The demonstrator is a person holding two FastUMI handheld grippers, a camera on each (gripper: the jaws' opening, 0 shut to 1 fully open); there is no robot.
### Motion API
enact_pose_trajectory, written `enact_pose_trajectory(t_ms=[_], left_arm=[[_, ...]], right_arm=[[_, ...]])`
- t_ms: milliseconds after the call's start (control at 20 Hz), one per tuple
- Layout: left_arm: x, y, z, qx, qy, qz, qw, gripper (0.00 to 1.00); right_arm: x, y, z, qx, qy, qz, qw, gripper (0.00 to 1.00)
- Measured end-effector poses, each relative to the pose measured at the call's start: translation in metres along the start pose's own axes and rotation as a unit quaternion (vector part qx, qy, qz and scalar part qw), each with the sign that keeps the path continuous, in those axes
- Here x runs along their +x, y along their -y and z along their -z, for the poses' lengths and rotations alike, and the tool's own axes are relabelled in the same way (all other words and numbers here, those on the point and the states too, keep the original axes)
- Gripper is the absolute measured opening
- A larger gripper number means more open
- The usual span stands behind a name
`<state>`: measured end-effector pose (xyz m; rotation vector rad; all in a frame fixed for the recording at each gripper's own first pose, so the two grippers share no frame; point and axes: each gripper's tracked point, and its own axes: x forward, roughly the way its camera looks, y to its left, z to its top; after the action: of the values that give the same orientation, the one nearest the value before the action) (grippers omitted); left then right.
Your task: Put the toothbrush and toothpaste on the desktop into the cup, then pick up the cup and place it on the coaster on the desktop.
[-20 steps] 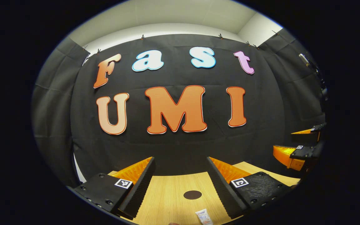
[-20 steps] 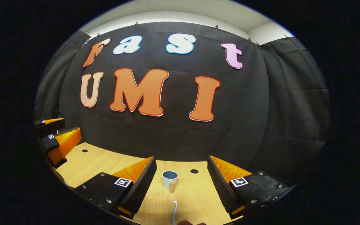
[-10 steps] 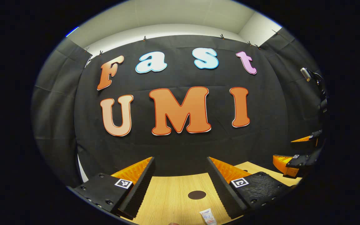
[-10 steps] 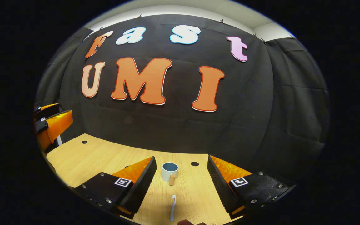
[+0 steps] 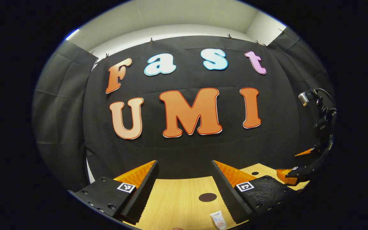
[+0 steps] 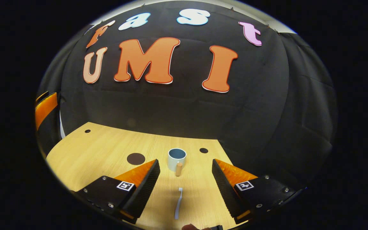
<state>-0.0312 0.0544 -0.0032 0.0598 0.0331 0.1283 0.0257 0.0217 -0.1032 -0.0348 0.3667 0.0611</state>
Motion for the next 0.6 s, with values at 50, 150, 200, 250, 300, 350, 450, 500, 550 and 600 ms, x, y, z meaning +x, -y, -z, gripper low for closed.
enact_pose_trajectory(t_ms=[50, 150, 200, 250, 300, 350, 450, 500, 550, 600], left_arm=[[-0.002, -0.004, 0.0, 0.001, -0.001, -0.007, 1.0, 0.98], [-0.004, -0.008, 0.002, 0.003, -0.003, -0.02, 1.0, 0.98], [-0.006, -0.009, 0.002, 0.004, -0.005, -0.025, 1.0, 0.98], [-0.007, -0.011, 0.003, 0.005, -0.007, -0.029, 1.0, 0.98], [-0.008, -0.013, 0.005, 0.007, -0.009, -0.033, 0.999, 1.0], [-0.01, -0.014, 0.006, 0.008, -0.012, -0.037, 0.999, 0.98], [-0.011, -0.017, 0.011, 0.008, -0.019, -0.044, 0.999, 0.98], [-0.011, -0.017, 0.017, 0.002, -0.027, -0.044, 0.999, 0.98], [-0.012, -0.018, 0.024, -0.004, -0.037, -0.046, 0.998, 1.0], [-0.011, -0.02, 0.029, -0.007, -0.045, -0.05, 0.998, 0.99]], right_arm=[[0.004, -0.001, 0.005, 0.0, -0.009, -0.003, 1.0, 0.99], [0.013, -0.004, 0.018, -0.001, -0.036, -0.011, 0.999, 0.99], [0.017, -0.007, 0.028, -0.002, -0.055, -0.02, 0.998, 0.99], [0.021, -0.011, 0.035, -0.002, -0.071, -0.028, 0.997, 0.99], [0.025, -0.011, 0.043, -0.003, -0.086, -0.033, 0.996, 0.99], [0.028, -0.013, 0.052, -0.006, -0.103, -0.037, 0.994, 0.99], [0.032, -0.014, 0.075, -0.01, -0.14, -0.045, 0.989, 1.0], [0.039, -0.018, 0.086, -0.007, -0.161, -0.051, 0.986, 0.99], [0.042, -0.021, 0.096, -0.001, -0.181, -0.058, 0.982, 1.0], [0.043, -0.02, 0.105, -0.004, -0.196, -0.06, 0.979, 1.0]])
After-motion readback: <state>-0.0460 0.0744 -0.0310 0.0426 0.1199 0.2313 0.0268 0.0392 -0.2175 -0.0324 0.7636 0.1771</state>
